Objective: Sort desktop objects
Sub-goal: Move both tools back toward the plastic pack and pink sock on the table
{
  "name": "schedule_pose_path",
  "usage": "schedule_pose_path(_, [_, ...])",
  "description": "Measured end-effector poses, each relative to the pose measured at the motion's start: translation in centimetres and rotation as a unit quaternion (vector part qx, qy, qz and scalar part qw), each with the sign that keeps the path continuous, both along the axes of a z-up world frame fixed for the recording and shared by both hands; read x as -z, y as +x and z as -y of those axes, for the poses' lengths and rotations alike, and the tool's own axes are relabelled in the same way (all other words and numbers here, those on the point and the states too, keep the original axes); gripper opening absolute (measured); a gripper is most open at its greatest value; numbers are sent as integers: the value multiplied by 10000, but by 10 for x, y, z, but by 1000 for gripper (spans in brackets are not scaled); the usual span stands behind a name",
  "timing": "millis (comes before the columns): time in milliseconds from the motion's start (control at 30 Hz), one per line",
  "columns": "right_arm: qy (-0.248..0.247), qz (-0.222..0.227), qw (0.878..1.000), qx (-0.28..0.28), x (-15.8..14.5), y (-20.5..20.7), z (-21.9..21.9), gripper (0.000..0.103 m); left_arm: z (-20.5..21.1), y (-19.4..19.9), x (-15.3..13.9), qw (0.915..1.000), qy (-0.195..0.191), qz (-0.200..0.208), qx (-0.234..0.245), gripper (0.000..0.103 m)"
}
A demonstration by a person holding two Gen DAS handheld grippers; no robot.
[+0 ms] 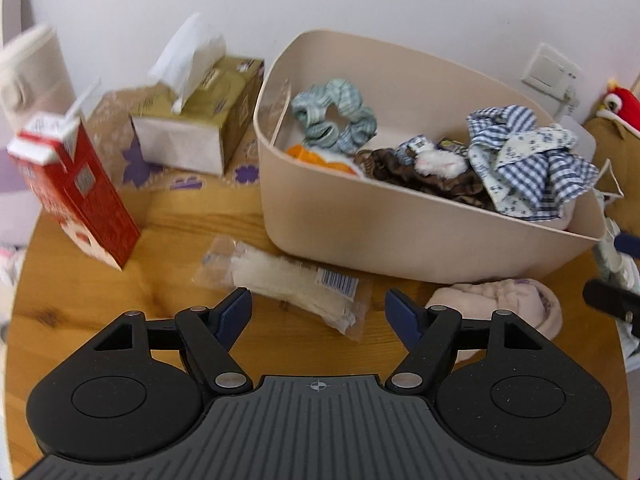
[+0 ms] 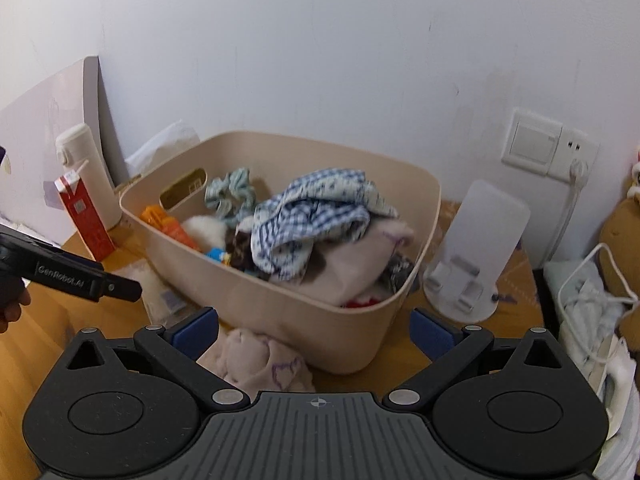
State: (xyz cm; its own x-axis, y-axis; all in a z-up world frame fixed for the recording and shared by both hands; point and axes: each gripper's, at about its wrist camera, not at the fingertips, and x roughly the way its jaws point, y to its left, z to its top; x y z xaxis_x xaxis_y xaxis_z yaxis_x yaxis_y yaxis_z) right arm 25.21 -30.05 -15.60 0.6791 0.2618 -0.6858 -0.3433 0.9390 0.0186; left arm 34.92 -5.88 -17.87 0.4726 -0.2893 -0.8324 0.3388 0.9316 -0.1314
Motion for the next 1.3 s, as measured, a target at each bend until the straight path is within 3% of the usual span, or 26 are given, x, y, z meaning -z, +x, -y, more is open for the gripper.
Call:
schedule_pose_path(533, [-79, -639, 9979, -80, 50, 15, -14, 103, 3, 31, 44, 9963, -178, -495, -681, 75])
schedule_pose_path(600, [-94, -661, 9977, -111, 51, 17, -15, 103, 3, 35, 46, 9955, -231, -406, -820, 75])
schedule_pose_path(867, [-133, -781, 9965, -253, 59, 26, -18, 103, 28, 34, 53, 9966, 660, 124, -487, 75])
schedule_pose_path(1033, [-93, -871, 9958, -280, 65, 29, -20, 103, 30, 33, 55, 9960, 729, 193, -483, 75])
schedule_pose_path(1200, [42, -996, 9946, -296, 67, 29, -18, 94, 31, 31, 53, 9956, 763, 276, -475, 62])
schedule_pose_path(1300, [42, -1120, 9929, -393, 68, 29, -19, 79, 30, 32, 52, 9956, 755, 232, -509, 57])
